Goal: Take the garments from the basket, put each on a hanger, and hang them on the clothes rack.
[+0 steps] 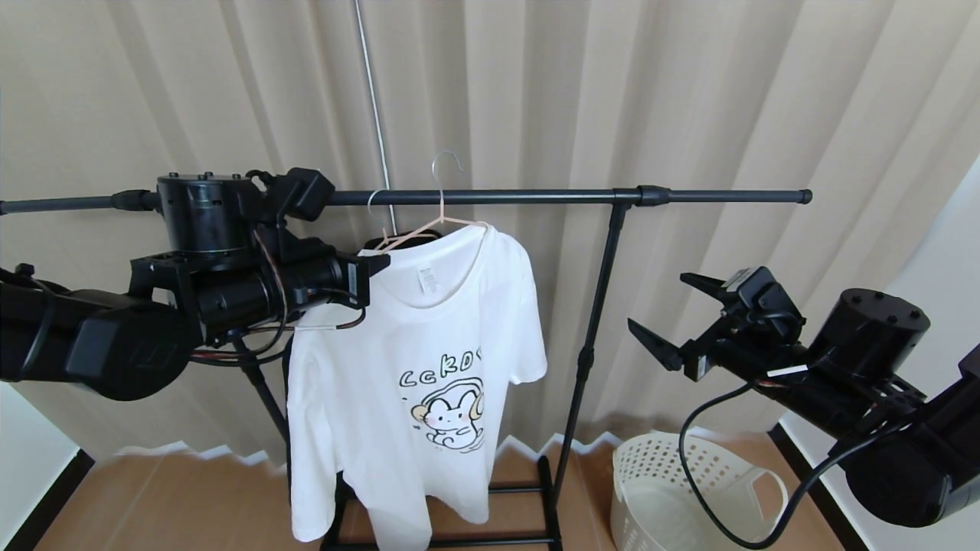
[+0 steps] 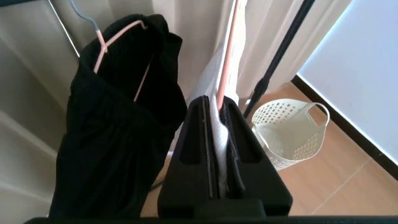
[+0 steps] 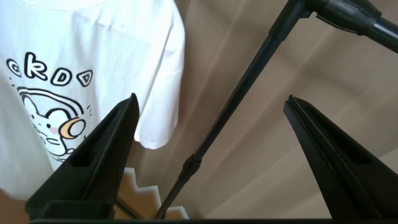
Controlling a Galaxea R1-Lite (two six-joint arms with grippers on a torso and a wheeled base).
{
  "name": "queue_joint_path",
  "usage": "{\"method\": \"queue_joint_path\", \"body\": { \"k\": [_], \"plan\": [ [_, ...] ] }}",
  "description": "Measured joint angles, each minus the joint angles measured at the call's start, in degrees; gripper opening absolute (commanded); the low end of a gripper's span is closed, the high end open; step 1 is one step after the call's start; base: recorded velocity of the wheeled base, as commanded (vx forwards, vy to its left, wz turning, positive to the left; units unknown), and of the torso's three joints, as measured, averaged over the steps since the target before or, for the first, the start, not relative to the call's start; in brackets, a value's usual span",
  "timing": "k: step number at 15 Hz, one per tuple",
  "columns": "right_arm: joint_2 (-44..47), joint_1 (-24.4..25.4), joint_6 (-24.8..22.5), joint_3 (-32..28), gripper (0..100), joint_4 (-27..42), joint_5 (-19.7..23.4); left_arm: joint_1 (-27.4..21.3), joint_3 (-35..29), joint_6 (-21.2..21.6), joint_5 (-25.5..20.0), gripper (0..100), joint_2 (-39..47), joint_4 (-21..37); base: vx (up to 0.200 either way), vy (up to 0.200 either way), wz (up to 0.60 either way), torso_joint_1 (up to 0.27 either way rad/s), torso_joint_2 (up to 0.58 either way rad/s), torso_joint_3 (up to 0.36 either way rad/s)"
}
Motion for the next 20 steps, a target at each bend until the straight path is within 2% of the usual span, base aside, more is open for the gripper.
{"method": "queue_joint_path", "body": {
  "k": [3,6,9,20],
  "plan": [
    [-0.01,-0.02,0.02,0.09,100,0.0,-0.02,0.0,-0.07,-0.11,2.71,0,2.27,-3.28,0.0,0.0,0.0,0.0,0.0,0.0],
    [-0.01,-0.02,0.0,0.11,100,0.0,-0.02,0.1,-0.4,-0.16,3.04,0,3.69,-3.44,0.0,0.0,0.0,0.0,0.0,0.0],
    [-0.01,0.0,0.0,0.11,100,0.0,0.0,0.21,-1.57,-0.17,6.46,0,5.02,-3.45,0.0,0.0,0.0,0.0,0.0,0.0],
    [-0.01,-0.02,0.0,0.17,100,-0.01,0.0,0.13,-2.76,-0.88,6.97,0,7.14,-3.44,0.0,0.0,0.0,0.0,0.0,0.0]
  ]
}}
